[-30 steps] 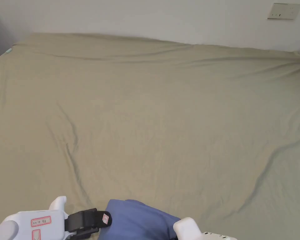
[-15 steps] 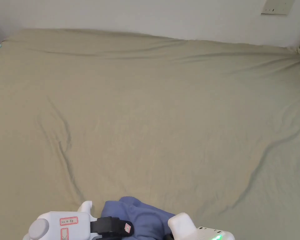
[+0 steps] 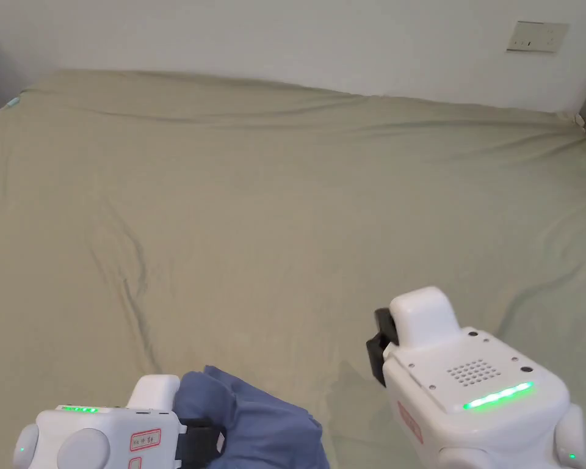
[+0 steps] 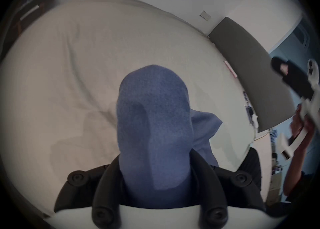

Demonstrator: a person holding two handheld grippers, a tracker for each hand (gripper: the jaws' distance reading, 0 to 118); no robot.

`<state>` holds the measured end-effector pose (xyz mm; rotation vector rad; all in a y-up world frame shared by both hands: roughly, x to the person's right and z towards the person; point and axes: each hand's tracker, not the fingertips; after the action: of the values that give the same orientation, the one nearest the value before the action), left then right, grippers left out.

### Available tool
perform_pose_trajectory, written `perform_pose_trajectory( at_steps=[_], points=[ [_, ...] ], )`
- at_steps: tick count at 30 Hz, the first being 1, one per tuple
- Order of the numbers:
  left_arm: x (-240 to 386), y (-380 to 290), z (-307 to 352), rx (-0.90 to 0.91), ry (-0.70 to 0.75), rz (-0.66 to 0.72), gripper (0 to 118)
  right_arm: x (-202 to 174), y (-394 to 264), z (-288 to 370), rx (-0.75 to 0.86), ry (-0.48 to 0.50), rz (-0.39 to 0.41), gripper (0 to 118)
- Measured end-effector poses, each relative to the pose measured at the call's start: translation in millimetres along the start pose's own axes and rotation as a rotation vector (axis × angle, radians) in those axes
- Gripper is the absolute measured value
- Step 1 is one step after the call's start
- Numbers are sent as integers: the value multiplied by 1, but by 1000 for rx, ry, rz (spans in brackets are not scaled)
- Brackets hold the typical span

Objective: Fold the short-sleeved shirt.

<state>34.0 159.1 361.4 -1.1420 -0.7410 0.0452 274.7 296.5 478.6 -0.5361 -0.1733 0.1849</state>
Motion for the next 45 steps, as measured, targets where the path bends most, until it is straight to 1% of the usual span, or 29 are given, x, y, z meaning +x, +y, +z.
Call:
perform_pose_trajectory(
  at_steps=[4, 6, 9, 11, 13, 15, 18, 20, 24, 26, 28, 31, 34, 37, 39, 41, 42, 43, 44, 45],
  points=[
    [-21, -4, 23, 17, 124, -11, 29, -9, 19, 14, 77, -40, -2, 2],
    [-33, -7, 32, 28, 229, -53, 29, -16, 22, 17, 93, -55, 1, 2],
    [-52, -13, 46, 41, 380, -112, 29, -27, 26, 21, 115, -59, -17, 2],
    [-67, -16, 53, 48, 442, -129, 29, -36, 28, 21, 127, -67, -15, 2],
    [-91, -16, 61, 53, 534, -149, 29, -45, 30, 21, 133, -71, -4, 2],
    [-112, -17, 68, 73, 606, -128, 29, -50, 31, 20, 139, -72, -2, 2],
    [-151, -14, 75, 50, 700, -129, 29, -57, 33, 20, 144, -68, 1, 2],
    [-175, -12, 81, 49, 716, -117, 29, -62, 33, 18, 144, -69, 7, 2],
    [-225, -6, 91, 34, 859, -144, 29, -73, 34, 9, 132, -72, 25, 2],
    [-252, -3, 96, 32, 880, -104, 29, -78, 35, 4, 123, -73, 33, 2],
    [-281, -1, 101, 19, 945, -88, 29, -84, 36, -3, 114, -76, 41, 2],
    [-319, 3, 111, 6, 993, -68, 29, -92, 35, -14, 96, -74, 57, 2],
    [-337, 5, 122, -10, 1058, -42, 29, -99, 34, -25, 73, -65, 63, 2],
    [-357, 9, 129, -31, 1074, -8, 29, -105, 32, -36, 46, -55, 69, 2],
    [-363, 13, 134, -21, 976, 24, 29, -115, 33, -37, 33, -48, 78, 2],
    [-362, 18, 140, -27, 971, 0, 31, -118, 34, -39, 24, -37, 80, 2],
    [-360, 20, 143, -40, 966, -13, 51, -118, 35, -39, 19, -28, 76, 2],
    [-355, 24, 150, -25, 1052, -33, 76, -118, 37, -37, 17, -23, 69, 2],
    [-351, 27, 160, 28, 1070, -27, 101, -118, 38, -36, 16, -19, 63, 2],
    [-346, 33, 175, 110, 1026, 12, 118, -115, 40, -34, 18, -17, 55, 2]
  ],
)
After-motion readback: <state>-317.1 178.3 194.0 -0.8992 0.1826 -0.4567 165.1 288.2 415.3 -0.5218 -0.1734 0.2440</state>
